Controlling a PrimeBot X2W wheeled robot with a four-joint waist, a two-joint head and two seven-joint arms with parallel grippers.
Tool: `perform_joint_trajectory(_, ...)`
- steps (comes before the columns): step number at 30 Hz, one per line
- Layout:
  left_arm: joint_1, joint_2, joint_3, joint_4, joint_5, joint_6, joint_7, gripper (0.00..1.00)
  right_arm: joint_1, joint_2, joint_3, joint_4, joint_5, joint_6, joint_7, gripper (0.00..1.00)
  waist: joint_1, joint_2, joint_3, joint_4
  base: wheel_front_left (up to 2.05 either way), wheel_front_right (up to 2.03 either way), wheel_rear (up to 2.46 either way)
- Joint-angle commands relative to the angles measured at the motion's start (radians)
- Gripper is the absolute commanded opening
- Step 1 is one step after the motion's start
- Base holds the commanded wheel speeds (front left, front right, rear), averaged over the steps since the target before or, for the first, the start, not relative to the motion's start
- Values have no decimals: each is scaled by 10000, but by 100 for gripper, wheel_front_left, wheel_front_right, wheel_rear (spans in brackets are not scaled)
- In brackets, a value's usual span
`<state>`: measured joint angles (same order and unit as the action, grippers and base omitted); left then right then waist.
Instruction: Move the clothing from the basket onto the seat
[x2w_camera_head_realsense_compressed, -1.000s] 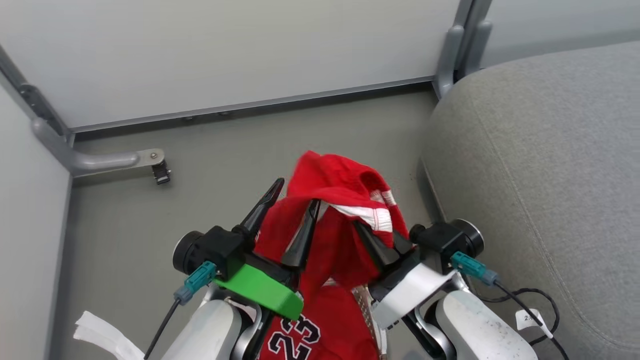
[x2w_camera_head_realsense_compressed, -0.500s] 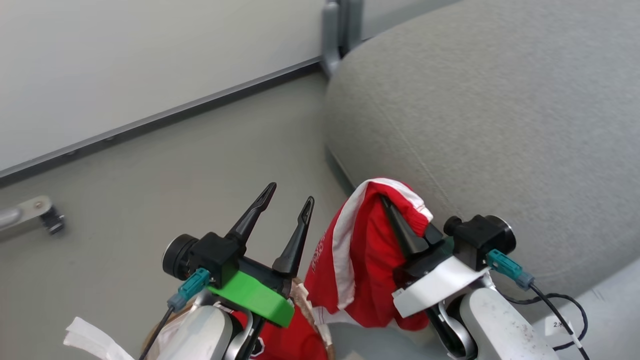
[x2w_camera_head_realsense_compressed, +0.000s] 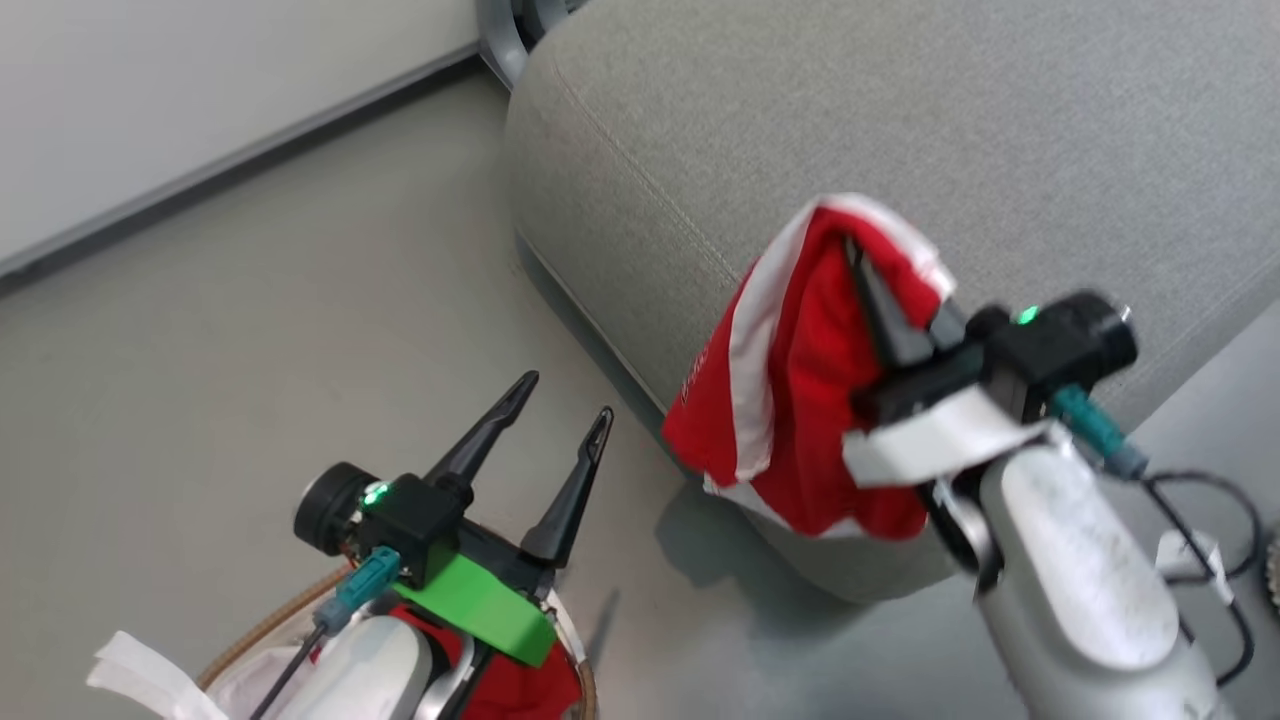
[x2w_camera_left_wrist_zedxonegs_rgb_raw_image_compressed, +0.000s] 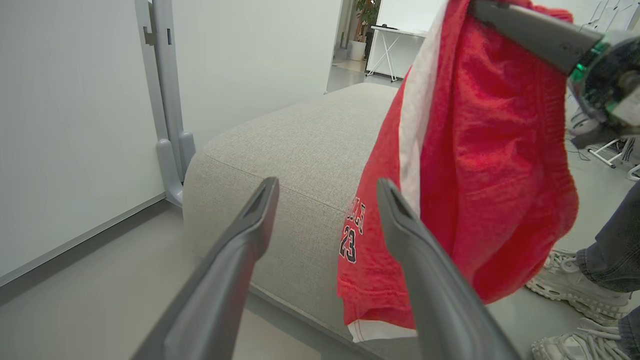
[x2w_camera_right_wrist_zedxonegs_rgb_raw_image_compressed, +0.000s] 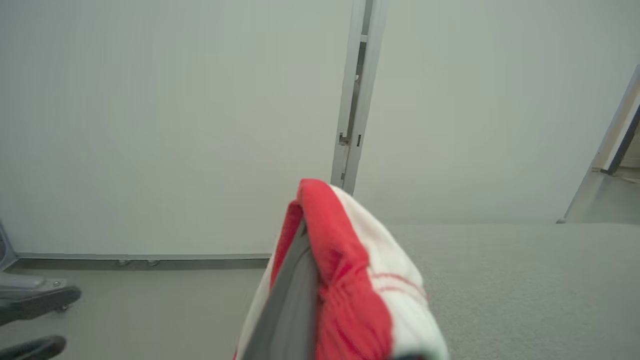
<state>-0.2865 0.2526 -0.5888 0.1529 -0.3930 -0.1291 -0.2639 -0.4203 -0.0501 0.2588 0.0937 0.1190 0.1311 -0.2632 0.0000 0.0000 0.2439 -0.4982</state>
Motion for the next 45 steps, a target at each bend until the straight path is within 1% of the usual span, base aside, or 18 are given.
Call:
perform_joint_trajectory(1, -294, 267, -49, -94, 31, -25, -8, 100, -578, -5, -179, 2, -320, -7, -23, 0, 0, 0, 1017, 82, 0, 0, 0)
perform_joint_trajectory(6, -550, 867, -218, -352, -98, -25, -8, 100, -2355, -82, -1144, 389, -1335, -8, -23, 0, 0, 0, 1881, 398, 0, 0, 0)
perform_joint_trajectory(11, -833, 1389, -374, -677, -162, -25, -8, 100, -4227, -731, -2136, 1033, -2205, -10, -23, 0, 0, 0, 2771, 780, 0, 0, 0)
perform_joint_trajectory(13, -938, 1568, -399, -779, -185, -25, -8, 100, -4969, -1107, -2623, 1201, -2665, -11, 2, 0, 0, 0, 3091, 936, 0, 0, 0)
perform_joint_trajectory(17, -1154, 1894, -495, -998, -224, -25, -8, 100, -6169, -1596, -3663, 1491, -3249, -10, 576, 0, 0, 0, 3681, 1294, 0, 0, 0)
perform_joint_trajectory(20, -1314, 2093, -626, -1090, -259, -25, -8, 100, -6806, -2080, -4401, 1536, -3654, -11, 1152, 0, 0, 0, 4093, 1596, 0, 0, 0)
perform_joint_trajectory(22, -1393, 2196, -708, -1140, -277, -25, -8, 100, -7023, -2361, -4910, 1524, -3912, -11, 1483, 0, 0, 0, 4325, 1787, 0, 0, 0)
perform_joint_trajectory(25, -1503, 2303, -721, -1187, -348, -25, -8, 100, -7106, -2591, -5878, 1504, -4191, -11, 1935, 0, 0, 0, 4632, 2039, 0, 0, 0)
perform_joint_trajectory(30, -1614, 2423, -765, -1188, -378, -25, -8, 100, -6592, -2580, -7723, 1479, -4814, -10, 2488, 0, 0, 0, 4966, 2344, 0, 0, 0)
perform_joint_trajectory(33, -1606, 2467, -729, -1111, -420, -25, -8, 100, -6151, -2266, -8301, 1707, -4951, -10, 2498, 0, 0, 0, 5052, 2407, 0, 0, 0)
perform_joint_trajectory(34, -1609, 2470, -711, -1068, -437, -25, -8, 100, -6028, -2086, -8470, 1802, -4852, -10, 2369, 31, 0, 0, 5065, 2413, 0, 0, 0)
perform_joint_trajectory(35, -1615, 2461, -699, -1041, -446, -25, -8, 100, -5923, -1961, -8579, 1925, -4832, -10, 2289, 67, 0, 0, 5066, 2417, 0, 0, 0)
perform_joint_trajectory(36, -1629, 2443, -703, -1006, -457, -25, -8, 100, -5770, -1807, -8713, 2108, -4860, -11, 2188, 100, 0, 0, 5050, 2422, 0, 0, 0)
perform_joint_trajectory(40, -1673, 2278, -722, -856, -502, -25, -8, 100, -5309, -1433, -8901, 2901, -4871, -11, 1419, 100, 0, 0, 4818, 2500, 0, 0, 0)
perform_joint_trajectory(43, -1609, 2140, -673, -681, -555, -25, -8, 100, -4935, -1328, -8761, 3633, -4867, -11, 760, 100, 0, 0, 4528, 2554, 0, 0, 0)
perform_joint_trajectory(45, -1532, 2036, -633, -552, -586, -25, -8, 100, -4735, -1165, -8758, 3907, -4857, -10, 451, 100, 0, 0, 4283, 2575, 0, 0, 0)
